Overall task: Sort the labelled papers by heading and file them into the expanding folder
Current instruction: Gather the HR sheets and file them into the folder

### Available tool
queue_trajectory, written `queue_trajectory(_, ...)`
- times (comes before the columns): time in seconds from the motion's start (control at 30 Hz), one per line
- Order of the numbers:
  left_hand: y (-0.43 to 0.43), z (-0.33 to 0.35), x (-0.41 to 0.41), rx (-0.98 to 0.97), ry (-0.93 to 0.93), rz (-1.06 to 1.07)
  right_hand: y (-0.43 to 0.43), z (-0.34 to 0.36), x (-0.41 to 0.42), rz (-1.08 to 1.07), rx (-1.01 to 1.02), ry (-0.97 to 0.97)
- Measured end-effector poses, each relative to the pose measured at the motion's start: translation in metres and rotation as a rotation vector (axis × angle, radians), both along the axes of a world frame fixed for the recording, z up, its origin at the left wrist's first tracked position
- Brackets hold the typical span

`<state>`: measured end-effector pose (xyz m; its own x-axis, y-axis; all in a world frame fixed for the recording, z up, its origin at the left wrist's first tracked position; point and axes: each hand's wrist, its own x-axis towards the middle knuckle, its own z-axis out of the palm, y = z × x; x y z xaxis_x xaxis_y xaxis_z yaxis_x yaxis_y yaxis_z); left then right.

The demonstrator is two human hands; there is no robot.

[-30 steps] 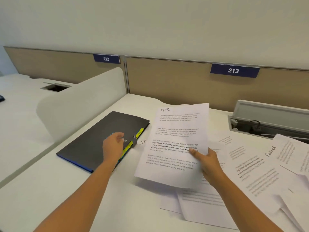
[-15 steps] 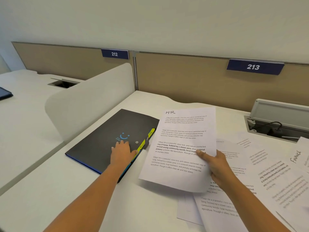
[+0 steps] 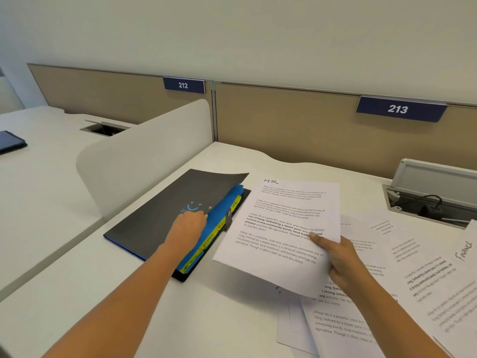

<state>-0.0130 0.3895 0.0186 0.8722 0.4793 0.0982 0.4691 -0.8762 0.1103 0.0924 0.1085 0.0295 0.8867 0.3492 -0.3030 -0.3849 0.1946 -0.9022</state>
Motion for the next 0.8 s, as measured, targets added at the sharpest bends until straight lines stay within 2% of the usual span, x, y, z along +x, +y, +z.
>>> queue_trajectory(0.1,0.010,0.004,0.003,-0.023,-0.097,0.028,0.001,0.007,-0.001,0.058,0.012,0.043)
queue_trajectory(0.3,0.018,0.012,0.001,0.002,-0.134,-0.017,0.014,0.017,-0.011,0.228,-0.039,0.069)
queue_trajectory(0.47,0.023,0.014,0.001,0.018,-0.121,-0.107,0.037,0.019,-0.018,0.249,-0.041,0.088)
queue_trajectory(0.57,0.022,0.012,0.000,0.089,-0.089,-0.131,0.055,0.021,-0.023,0.278,-0.025,0.098)
queue_trajectory(0.7,0.014,0.011,-0.001,0.176,0.057,-0.147,0.079,0.020,-0.032,0.307,-0.035,0.094)
queue_trajectory(0.8,0.005,0.012,-0.007,0.304,-0.015,-0.236,0.095,0.014,-0.041,0.245,-0.126,-0.001)
